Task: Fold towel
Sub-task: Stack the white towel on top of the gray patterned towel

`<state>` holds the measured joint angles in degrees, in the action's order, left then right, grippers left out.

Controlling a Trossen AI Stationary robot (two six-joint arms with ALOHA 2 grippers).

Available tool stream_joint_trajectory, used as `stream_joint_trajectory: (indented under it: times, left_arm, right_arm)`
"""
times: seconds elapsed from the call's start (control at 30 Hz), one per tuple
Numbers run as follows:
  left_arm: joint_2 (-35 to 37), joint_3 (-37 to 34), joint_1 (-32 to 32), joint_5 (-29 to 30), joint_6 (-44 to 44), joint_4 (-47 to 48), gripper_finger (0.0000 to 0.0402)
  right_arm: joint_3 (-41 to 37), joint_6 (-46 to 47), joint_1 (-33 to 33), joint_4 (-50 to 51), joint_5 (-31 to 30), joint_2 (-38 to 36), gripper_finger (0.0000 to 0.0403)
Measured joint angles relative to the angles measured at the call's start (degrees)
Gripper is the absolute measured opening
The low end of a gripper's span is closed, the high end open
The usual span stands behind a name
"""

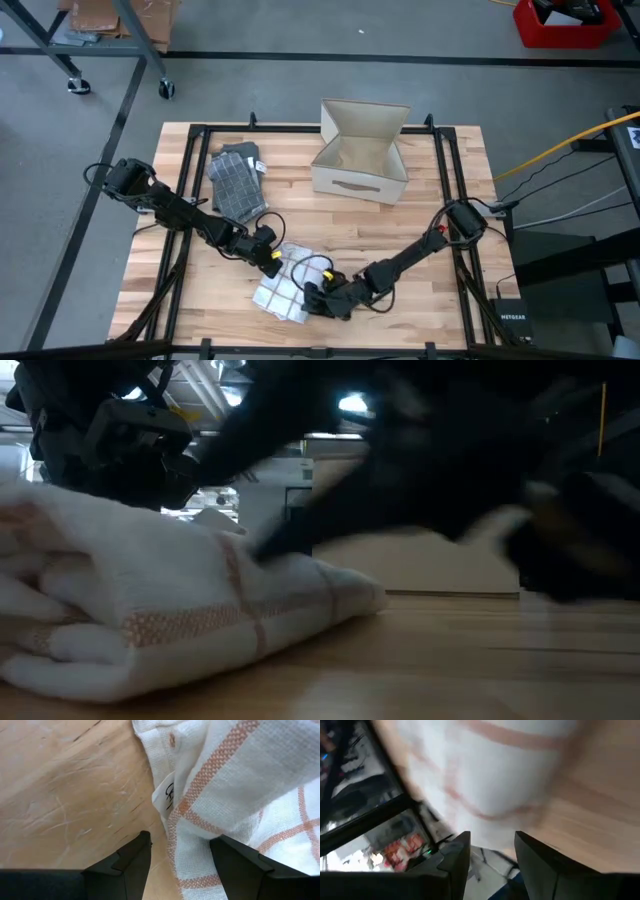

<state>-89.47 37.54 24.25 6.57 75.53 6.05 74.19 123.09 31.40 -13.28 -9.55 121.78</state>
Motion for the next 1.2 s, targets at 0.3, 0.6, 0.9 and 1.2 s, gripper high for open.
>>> stream_joint_trajectory:
  times: [0.3, 0.6, 0.9, 1.2]
  left_arm:
    - [-0.01, -0.07, 0.00, -0.02, -0.91, -0.38, 0.0198]
    - [-0.04, -0.13, 0.01, -0.18, -1.02, -2.22, 0.0198]
    - [-0.04, -0.13, 0.00, -0.15, -0.99, -2.42, 0.0198]
    - [-0.05, -0.12, 0.02, -0.18, -0.99, -2.89, 0.0198]
  right_arm:
    - [0.00, 10.34, 4.61, 7.35, -6.92, -0.02, 0.0159]
    - [0.02, 10.38, 1.42, 13.63, -5.32, -0.07, 0.0159]
    - [0.06, 7.48, -0.33, 14.37, -6.61, -0.17, 0.0159]
    - [0.04, 5.61, -1.82, 13.84, -7.52, 0.11, 0.0159]
